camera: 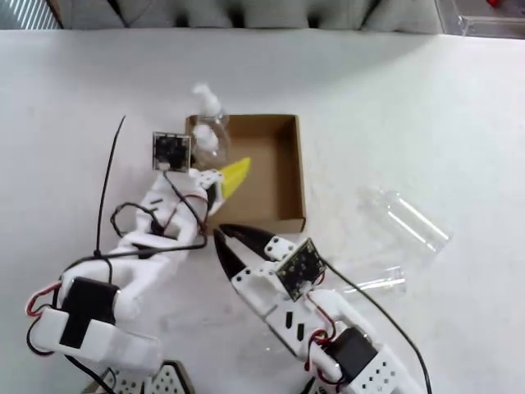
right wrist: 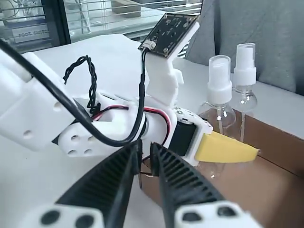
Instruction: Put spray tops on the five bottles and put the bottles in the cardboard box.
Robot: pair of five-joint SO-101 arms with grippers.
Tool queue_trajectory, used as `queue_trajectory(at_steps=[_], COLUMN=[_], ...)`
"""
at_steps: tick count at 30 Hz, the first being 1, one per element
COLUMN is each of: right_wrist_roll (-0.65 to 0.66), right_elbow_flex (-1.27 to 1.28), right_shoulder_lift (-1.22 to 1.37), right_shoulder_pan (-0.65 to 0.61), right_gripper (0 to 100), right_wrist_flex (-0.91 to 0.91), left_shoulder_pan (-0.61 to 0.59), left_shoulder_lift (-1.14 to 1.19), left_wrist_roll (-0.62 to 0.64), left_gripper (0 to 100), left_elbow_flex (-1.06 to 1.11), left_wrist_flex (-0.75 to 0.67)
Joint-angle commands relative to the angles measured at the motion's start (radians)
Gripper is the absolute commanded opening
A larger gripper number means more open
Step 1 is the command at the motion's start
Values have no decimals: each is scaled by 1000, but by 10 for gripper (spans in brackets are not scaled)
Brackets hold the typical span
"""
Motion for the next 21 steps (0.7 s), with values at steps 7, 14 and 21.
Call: queue_trajectory(at_steps=[7, 14, 21], right_wrist_roll=[11, 11, 11], right_elbow_flex=[8, 8, 8], right_shoulder_lift=[-2, -2, -2], right_shoulder_pan=[2, 2, 2], right_gripper=[15, 15, 15], right_wrist_flex=[10, 10, 10], left_shoulder_pan=[2, 12, 8], left_shoulder_lift=[-8, -154, -363], left_wrist_roll=[11, 11, 5], left_gripper=[373, 370, 369], left_elbow_flex=[6, 98, 144], left_wrist_flex=[-11, -9, 204])
